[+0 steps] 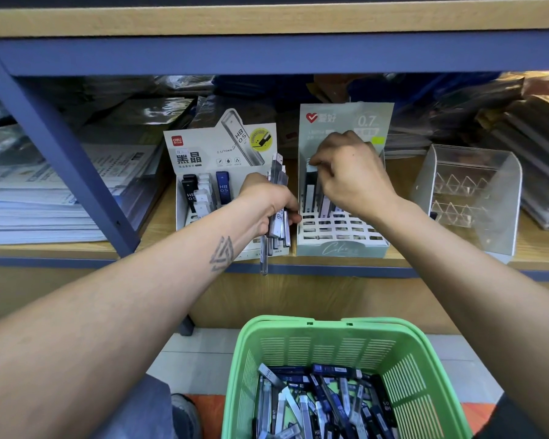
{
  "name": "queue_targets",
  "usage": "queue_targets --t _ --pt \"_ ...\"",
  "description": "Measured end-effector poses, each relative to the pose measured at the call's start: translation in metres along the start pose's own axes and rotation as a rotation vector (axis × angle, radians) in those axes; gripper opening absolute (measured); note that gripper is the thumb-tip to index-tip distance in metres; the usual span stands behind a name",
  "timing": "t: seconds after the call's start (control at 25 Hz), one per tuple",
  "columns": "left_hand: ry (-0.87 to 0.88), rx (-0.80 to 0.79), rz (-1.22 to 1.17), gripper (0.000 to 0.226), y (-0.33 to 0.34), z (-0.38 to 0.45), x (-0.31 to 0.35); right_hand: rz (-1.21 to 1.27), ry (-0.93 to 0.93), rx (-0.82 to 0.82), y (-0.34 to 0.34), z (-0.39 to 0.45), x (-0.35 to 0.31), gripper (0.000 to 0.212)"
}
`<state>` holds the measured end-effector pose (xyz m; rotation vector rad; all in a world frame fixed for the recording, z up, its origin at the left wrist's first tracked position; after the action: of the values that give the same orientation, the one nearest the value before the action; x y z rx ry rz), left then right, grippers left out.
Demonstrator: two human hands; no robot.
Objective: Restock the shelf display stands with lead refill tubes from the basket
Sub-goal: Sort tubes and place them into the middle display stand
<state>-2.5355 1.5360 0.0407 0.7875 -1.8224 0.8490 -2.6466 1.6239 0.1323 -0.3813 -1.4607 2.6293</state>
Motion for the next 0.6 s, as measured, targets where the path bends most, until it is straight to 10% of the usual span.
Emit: queue_targets --t 0.6 --pt "0.153 -0.480 -0.189 0.020 0.035 -0.058 0.030 1.131 0.441 -0.326 0.004 -0.032 0.021 0.037"
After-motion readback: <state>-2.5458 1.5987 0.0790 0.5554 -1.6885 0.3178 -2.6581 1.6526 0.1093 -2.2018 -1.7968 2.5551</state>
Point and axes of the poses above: each hand's wrist, its own z-axis towards the middle knuckle, its own y-axis out of the palm, x = y × z, the point moved 8 cm from there along z, towards the middle knuckle, and after that the axes turned 3 degrees about y, right-handed, at the moved point
